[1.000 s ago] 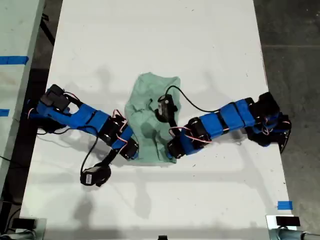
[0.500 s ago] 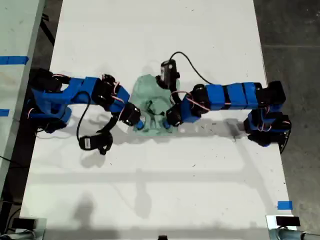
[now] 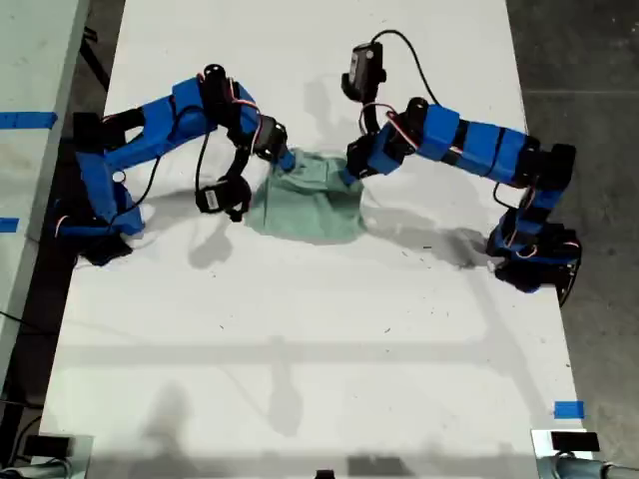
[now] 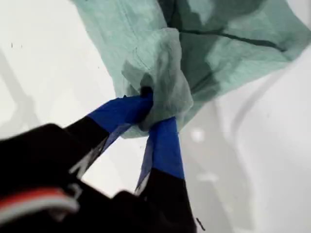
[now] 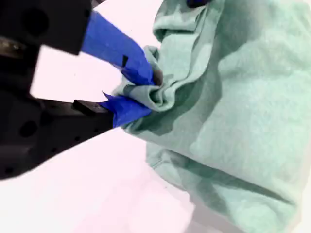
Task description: Fold tshirt
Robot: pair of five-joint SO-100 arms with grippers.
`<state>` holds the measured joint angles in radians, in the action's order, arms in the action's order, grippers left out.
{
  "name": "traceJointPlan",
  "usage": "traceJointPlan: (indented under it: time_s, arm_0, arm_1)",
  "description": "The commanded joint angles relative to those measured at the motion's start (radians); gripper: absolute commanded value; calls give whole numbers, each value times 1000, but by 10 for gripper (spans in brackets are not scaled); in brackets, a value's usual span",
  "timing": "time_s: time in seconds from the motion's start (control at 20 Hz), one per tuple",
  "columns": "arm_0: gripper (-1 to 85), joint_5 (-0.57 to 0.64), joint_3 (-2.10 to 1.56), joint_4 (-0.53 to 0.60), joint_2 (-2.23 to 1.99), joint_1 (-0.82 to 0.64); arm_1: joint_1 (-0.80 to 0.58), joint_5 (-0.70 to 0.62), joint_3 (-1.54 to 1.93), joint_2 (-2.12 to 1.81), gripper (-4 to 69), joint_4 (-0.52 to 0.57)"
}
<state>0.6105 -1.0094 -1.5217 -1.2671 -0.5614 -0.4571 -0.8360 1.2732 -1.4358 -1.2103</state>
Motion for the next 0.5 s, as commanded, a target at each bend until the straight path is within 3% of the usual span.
traceJointPlan:
  time_s: [0.0, 0.1, 0.15, 0.25, 0.45]
  arm_0:
    - [238, 5, 31, -34, -138, -166]
    - [311, 3, 9, -49, -244, -298]
    - [411, 25, -9, -41, -299, -345]
    - [374, 43, -89, -31, -413, -402]
    - [275, 23, -607, 212, -770, -337]
  arm_1:
    - [-176, -77, -8, -164, 393, -12]
    - [-311, -120, 21, -281, 336, -67]
    - [-367, -137, 63, -357, 314, -89]
    - [-451, -147, 227, -551, 281, -107]
    - [-460, -86, 690, -1028, 229, -95]
